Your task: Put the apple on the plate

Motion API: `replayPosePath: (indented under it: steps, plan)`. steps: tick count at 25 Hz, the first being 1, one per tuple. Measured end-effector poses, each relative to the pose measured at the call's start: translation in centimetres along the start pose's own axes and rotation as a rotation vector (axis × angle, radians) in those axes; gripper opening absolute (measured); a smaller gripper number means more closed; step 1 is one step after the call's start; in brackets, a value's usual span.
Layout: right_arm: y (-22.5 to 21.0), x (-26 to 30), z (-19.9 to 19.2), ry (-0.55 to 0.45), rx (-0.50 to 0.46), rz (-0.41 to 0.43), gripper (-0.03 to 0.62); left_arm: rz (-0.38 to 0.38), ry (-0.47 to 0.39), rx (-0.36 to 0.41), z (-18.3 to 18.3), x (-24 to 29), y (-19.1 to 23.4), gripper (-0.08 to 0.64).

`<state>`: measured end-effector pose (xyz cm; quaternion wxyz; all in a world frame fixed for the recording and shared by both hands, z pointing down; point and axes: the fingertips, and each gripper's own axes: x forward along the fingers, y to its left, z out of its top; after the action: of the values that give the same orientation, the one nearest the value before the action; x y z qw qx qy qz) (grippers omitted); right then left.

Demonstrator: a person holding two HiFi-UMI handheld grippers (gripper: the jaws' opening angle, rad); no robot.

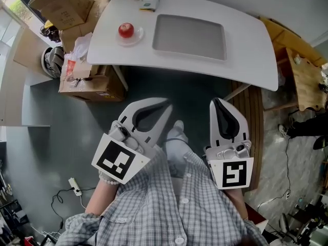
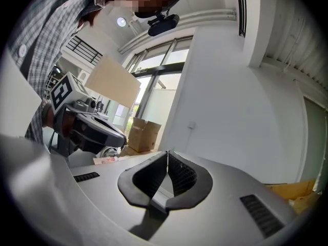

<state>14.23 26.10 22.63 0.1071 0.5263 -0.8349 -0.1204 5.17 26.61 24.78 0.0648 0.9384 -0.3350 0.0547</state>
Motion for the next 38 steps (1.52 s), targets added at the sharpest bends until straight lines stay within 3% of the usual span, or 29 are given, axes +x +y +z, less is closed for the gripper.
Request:
replayPosePath:
  steps: [15,21,30,38]
  plan:
    - [-7.3,6.2,-1.3,-0.055,0.027,0.093,0.023,0.065,-0.006,-0.005,2.7,9.1,2.7,0.008]
    - [-9.8,7.9,-1.2,-0.094,0.103,0.162,0.023,0.085,-0.017,-0.009,3.8,12.3,3.2,0.008]
    - [-11.7,9.3,-3.2,-0.052,0.137,0.263,0.023,0.128,-0.032,-0.02,4.2,15.0,4.5,0.008]
    - [-13.5,10.0,-4.8,-0.025,0.07,0.231,0.023,0.146,-0.04,-0.021,4.7,16.6,4.6,0.008]
